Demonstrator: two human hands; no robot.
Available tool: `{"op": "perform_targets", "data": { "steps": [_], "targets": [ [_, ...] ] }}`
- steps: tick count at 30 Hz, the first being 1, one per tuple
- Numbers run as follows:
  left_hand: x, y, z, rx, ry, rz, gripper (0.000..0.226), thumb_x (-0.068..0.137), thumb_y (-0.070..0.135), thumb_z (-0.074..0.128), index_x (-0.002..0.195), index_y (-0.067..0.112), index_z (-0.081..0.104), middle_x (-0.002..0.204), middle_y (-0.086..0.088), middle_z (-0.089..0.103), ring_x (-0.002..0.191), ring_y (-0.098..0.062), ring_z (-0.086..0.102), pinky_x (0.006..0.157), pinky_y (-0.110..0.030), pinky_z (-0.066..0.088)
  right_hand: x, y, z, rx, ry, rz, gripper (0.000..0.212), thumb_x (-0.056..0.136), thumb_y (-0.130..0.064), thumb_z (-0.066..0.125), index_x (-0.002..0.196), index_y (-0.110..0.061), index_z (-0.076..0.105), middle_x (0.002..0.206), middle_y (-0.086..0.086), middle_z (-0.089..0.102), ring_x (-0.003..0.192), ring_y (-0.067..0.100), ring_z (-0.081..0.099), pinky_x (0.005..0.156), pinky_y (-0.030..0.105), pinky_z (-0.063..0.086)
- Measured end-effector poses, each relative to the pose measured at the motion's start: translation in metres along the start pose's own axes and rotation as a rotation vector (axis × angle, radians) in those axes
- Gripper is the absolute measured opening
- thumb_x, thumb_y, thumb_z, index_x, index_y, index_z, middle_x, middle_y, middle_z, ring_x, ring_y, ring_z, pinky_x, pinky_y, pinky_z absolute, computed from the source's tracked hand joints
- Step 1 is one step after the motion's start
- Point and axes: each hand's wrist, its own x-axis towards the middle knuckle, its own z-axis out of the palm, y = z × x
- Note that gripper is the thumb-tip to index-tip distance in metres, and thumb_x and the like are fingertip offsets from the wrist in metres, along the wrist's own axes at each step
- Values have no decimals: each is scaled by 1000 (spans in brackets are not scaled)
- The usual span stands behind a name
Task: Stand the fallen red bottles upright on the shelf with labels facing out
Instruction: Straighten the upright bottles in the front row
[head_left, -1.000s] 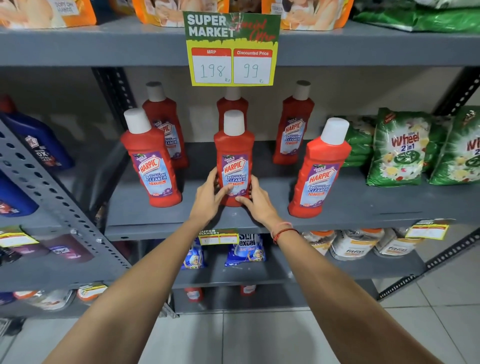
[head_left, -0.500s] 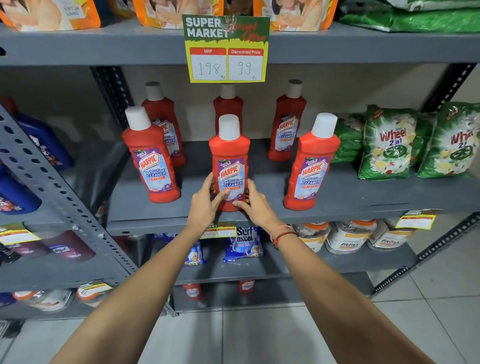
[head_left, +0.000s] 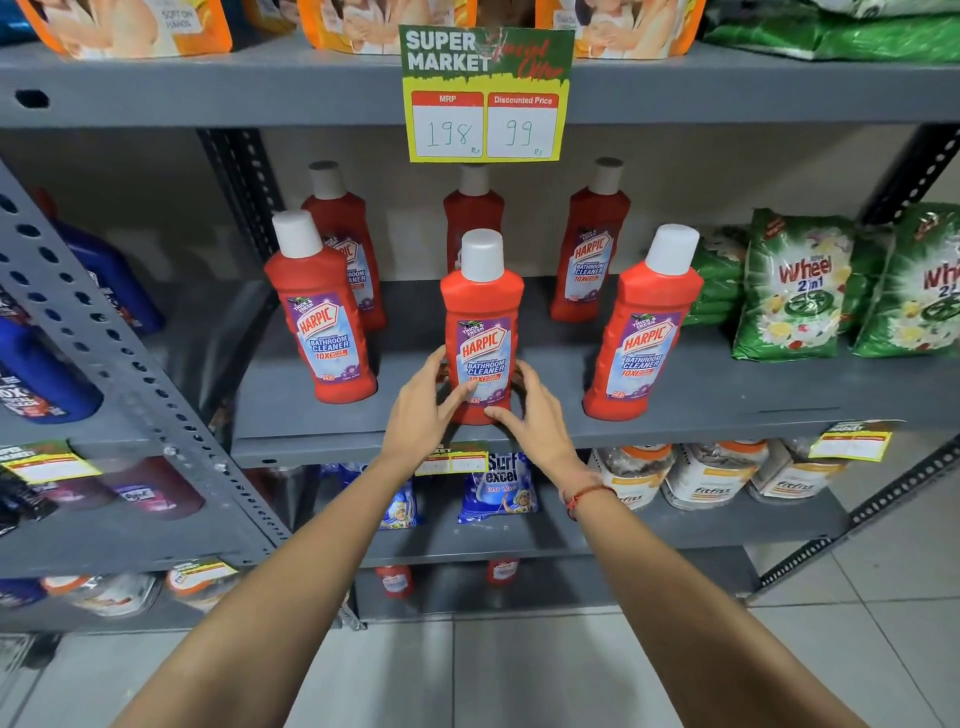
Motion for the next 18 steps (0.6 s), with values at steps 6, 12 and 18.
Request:
{"op": "perform_targets", "data": {
  "steps": [6,12,18],
  "targets": [
    [-20,-43,-48,192,76,-13,55,88,53,47,130,18,45,129,-4,57,117,-18,54,97,-37,45,-33,-7,38,-92,331,-238,49,86,-32,66,128,-10,52,126,11,57,118,21,53,99,35,47],
    [-32,-81,-99,194,311,-101,34,93,37,49,117,13,53,114,-9,57,104,-24,58,93,-41,48,-10,-53,97,-200,205,-474,45,88,-26,64,127,-5,52,127,14,59,119,29,53,98,41,49],
    [-6,-86,-133,61,305,-165,57,93,38,49,140,12,32,140,-13,43,123,-20,45,100,-28,34,43,-82,130,4,-107,-124,90,81,-29,73,149,-12,17,150,14,30,139,28,32,114,43,32]
  ]
}}
